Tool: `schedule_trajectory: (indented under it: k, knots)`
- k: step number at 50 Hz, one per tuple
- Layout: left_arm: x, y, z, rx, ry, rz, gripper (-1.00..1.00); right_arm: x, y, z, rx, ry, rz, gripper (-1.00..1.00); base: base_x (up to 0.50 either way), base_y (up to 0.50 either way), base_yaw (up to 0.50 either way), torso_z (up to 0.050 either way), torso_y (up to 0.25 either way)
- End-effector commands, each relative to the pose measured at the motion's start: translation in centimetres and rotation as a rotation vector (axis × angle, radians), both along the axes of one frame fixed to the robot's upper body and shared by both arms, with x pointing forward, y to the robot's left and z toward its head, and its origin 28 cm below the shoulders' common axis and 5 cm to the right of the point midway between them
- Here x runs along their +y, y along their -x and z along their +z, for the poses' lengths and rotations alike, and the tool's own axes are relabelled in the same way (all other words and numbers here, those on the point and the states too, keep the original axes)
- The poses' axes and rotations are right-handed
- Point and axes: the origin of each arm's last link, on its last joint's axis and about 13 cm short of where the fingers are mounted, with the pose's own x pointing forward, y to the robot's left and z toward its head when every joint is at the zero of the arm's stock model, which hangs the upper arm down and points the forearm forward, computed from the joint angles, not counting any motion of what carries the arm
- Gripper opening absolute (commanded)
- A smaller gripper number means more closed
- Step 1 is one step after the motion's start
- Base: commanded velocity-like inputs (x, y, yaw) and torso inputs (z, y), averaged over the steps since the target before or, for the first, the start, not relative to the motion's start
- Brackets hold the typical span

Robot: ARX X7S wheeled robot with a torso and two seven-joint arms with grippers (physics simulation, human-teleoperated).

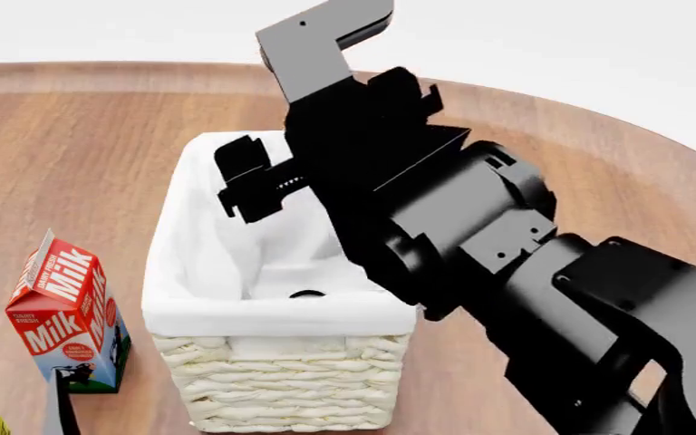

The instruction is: Pick up the alphabet soup, and put it in the basket.

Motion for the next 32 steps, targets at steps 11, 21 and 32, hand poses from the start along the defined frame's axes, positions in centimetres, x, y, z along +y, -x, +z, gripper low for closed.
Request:
schedule_trajectory:
  k: [11, 21, 32]
  knots:
    - [0.1, 0.1, 0.1, -0.007, -0.002, 0.013, 1.00, -6.8, 10.9, -1.1, -0.515, -0.128, -0.036, 1.00, 0.00, 0.00, 0.00, 0.000, 0.000]
    - [0.2, 0.3, 0.2, -0.034, -0.015, 0.018, 1.00, -9.0, 17.1, -6.5, -0.963, -0.304, -0.094, 1.00, 0.00, 0.00, 0.00, 0.000, 0.000]
    - [0.5, 0.9, 0.6, -0.099, -0.032, 0.028, 1.00, -12.0, 19.3, -13.0, -0.967, -0.435, -0.226, 1.00, 0.00, 0.00, 0.00, 0.000, 0.000]
